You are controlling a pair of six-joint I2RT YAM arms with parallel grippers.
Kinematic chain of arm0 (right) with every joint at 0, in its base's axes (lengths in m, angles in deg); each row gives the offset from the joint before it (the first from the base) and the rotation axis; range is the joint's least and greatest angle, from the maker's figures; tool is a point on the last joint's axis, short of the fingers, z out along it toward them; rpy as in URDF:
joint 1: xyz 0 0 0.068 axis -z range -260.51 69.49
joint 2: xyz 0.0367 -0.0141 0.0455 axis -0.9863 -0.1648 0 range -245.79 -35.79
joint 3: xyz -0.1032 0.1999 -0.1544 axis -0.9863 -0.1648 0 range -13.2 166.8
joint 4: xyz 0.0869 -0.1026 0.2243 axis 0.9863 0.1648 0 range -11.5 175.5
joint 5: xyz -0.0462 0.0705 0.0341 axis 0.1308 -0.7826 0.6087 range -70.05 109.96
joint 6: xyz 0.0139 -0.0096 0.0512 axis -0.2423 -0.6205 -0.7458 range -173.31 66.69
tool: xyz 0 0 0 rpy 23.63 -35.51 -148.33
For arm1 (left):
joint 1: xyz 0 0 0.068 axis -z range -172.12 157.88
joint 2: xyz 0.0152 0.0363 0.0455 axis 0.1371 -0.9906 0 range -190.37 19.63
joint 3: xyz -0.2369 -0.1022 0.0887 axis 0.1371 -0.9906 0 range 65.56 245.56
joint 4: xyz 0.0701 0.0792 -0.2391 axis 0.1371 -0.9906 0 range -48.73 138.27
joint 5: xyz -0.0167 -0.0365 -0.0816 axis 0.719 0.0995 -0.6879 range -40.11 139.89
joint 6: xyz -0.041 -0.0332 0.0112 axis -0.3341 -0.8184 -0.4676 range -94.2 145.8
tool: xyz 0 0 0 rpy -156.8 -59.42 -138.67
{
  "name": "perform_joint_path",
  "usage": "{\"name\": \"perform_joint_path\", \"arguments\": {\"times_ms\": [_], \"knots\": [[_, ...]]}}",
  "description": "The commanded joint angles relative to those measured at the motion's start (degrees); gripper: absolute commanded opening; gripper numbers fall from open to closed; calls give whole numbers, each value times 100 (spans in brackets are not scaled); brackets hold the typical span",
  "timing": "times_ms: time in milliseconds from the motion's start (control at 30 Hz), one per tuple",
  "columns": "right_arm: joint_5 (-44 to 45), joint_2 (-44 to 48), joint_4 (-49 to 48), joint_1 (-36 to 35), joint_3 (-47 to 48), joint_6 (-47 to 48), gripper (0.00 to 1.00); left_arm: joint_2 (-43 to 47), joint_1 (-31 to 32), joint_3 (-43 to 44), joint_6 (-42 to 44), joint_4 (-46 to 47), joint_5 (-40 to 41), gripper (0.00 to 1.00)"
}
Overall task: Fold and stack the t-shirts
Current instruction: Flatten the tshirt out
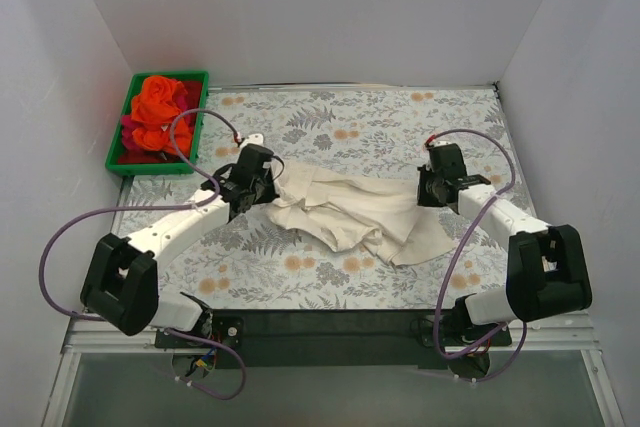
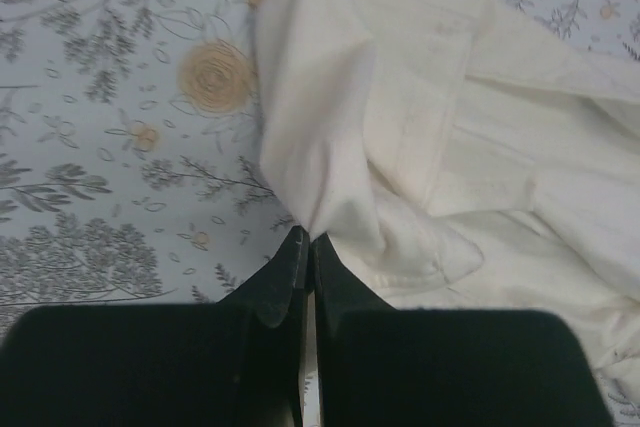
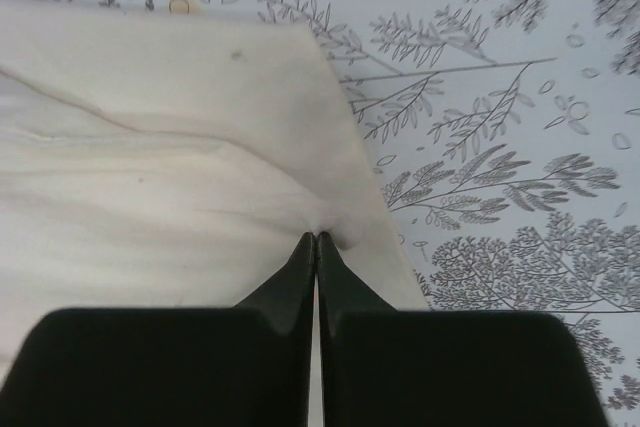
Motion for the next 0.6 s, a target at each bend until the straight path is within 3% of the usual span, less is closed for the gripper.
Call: {"name": "perform_joint_path", "arguments": {"times_ms": [0,267,567], "knots": [[674,283,81,86,645,-46,1,468,-401,-86,379,-217,264,0],[1324,73,81,130,2567,367,1,1188,-832,-480,363,-366,149,0],[1798,-481,38,279,3854,1017,1,1751,-1245,-640,450,-489,378,0]]}}
